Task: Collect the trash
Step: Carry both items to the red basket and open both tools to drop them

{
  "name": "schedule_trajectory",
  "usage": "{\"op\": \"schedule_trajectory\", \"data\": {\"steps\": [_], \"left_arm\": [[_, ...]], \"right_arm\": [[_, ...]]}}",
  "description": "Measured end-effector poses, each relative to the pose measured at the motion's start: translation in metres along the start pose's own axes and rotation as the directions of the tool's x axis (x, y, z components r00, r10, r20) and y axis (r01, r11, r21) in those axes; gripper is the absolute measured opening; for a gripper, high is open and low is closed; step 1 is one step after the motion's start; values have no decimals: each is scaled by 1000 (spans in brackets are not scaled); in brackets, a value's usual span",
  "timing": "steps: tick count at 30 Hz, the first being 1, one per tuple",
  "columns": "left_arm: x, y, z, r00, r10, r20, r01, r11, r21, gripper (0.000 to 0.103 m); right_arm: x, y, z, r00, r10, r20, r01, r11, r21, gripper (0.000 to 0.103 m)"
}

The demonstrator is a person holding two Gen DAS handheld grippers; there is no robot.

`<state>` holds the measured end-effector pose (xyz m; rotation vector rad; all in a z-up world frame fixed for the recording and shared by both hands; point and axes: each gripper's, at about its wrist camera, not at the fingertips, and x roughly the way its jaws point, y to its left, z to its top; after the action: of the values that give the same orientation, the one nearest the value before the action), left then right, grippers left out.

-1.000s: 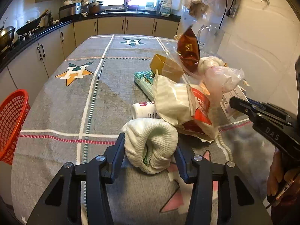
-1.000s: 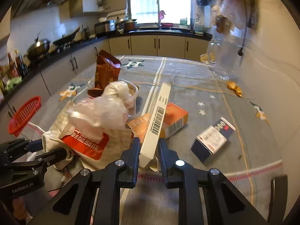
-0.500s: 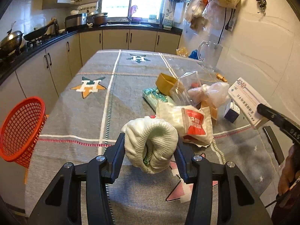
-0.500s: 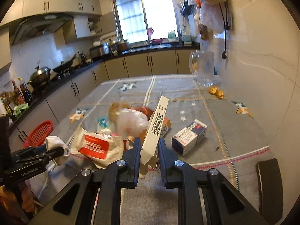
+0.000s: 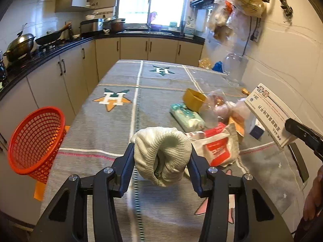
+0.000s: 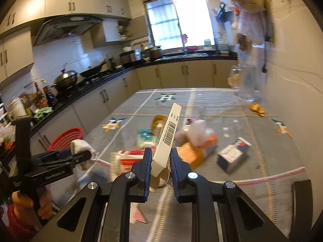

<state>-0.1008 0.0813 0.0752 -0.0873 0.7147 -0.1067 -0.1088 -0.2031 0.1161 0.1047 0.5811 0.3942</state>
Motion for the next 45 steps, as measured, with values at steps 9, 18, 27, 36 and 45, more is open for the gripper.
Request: {"op": "schedule_trajectory", "data": {"steps": [9,18,27,36,45], "left_arm": [[-14,49,4,996,87,31,-84,994,-75,48],[-32,122,6,976,215,38,-206,964,-168,48],[-32,195,6,949,315,-5,-307,920,-242,48],[-7,247,2,940,336,-63,-339,892,-300,48],[10,271,-3,942,321,-93,-334,886,-322,54]], "right_arm": [[40,46,9,977,191,-92,-195,980,-37,19],[94,110,21,926,314,-207,-334,940,-66,19],[145,189,35,867,410,-282,-456,882,-118,19],[209,253,38,820,444,-362,-510,853,-108,19],[258,281,32,800,426,-421,-496,866,-65,26]]}}
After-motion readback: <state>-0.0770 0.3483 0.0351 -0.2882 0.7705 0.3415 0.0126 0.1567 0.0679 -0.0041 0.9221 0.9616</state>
